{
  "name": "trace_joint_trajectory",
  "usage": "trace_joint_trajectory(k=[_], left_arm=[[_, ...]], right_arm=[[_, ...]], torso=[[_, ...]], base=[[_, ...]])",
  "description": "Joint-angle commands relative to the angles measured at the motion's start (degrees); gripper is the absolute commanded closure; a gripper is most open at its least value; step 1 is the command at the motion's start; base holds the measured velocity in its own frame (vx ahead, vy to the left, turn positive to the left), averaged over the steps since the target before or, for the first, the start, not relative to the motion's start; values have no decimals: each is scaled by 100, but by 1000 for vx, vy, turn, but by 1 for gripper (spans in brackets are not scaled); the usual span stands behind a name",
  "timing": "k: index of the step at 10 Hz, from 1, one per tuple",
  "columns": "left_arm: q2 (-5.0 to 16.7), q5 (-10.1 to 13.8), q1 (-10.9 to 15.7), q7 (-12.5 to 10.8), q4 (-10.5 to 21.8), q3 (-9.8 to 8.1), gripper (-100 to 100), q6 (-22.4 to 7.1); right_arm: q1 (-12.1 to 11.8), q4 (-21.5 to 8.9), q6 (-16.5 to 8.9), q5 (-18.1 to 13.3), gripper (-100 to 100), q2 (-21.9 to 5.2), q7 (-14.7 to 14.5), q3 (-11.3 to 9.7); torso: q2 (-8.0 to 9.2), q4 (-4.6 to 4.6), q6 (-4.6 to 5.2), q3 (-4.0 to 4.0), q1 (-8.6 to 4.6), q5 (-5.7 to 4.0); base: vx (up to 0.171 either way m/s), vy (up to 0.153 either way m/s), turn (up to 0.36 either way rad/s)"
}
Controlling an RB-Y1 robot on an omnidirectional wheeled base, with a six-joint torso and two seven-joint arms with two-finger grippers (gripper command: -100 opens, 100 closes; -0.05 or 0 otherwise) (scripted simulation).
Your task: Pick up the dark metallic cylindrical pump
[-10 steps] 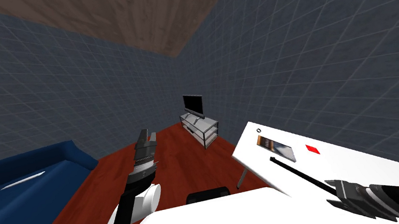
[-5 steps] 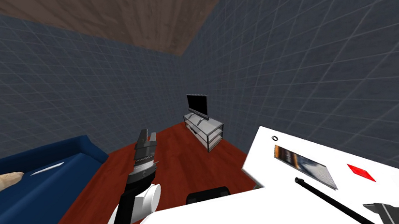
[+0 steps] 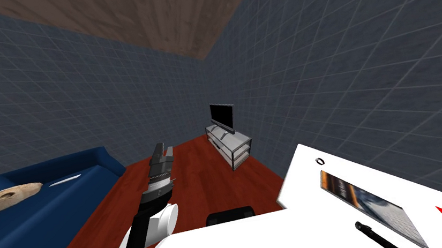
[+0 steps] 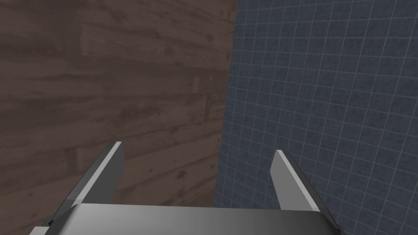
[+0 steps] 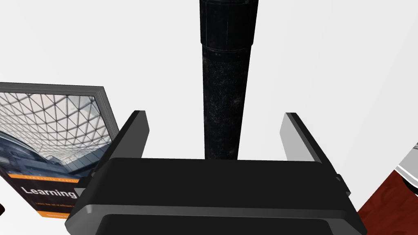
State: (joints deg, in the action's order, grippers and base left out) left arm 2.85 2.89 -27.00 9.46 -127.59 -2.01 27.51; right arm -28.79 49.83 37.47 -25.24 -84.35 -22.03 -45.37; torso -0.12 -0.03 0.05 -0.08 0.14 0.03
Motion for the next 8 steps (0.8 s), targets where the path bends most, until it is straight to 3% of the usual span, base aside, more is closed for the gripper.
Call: trace_joint_trajectory(k=[1, 2, 5, 6, 7, 8], left_arm=[[0, 0, 0, 0, 0, 0, 0, 0], [0, 0, 0, 0, 0, 0, 0, 0], [0, 0, 1, 0, 0, 0, 0, 0], [0, 0, 1, 0, 0, 0, 0, 0], [0, 0, 1, 0, 0, 0, 0, 0], [0, 0, 1, 0, 0, 0, 0, 0]], right_arm=[[0, 0, 0, 0, 0, 0, 0, 0], [8, -59, -92, -41, -100, 179, -20, -5], [18, -149, -228, -101, -100, 449, -51, -12], [-11, -55, -239, -78, -100, 360, -27, -9], [-6, -62, -248, -84, 100, 372, -27, -12], [-7, -61, -246, -83, 100, 371, -27, -12]], torso=[[0, 0, 0, 0, 0, 0], [13, 3, 1, 8, 3, 1], [23, 6, 2, 14, -11, -3], [23, 6, 1, 14, -12, -4], [23, 6, 2, 14, -4, -1], [24, 6, 1, 15, 2, 1]], base=[[8, -2, 2], [7, -21, 60], [3, -41, 49], [1, -17, 7], [0, 0, 0], [0, 0, 0]])
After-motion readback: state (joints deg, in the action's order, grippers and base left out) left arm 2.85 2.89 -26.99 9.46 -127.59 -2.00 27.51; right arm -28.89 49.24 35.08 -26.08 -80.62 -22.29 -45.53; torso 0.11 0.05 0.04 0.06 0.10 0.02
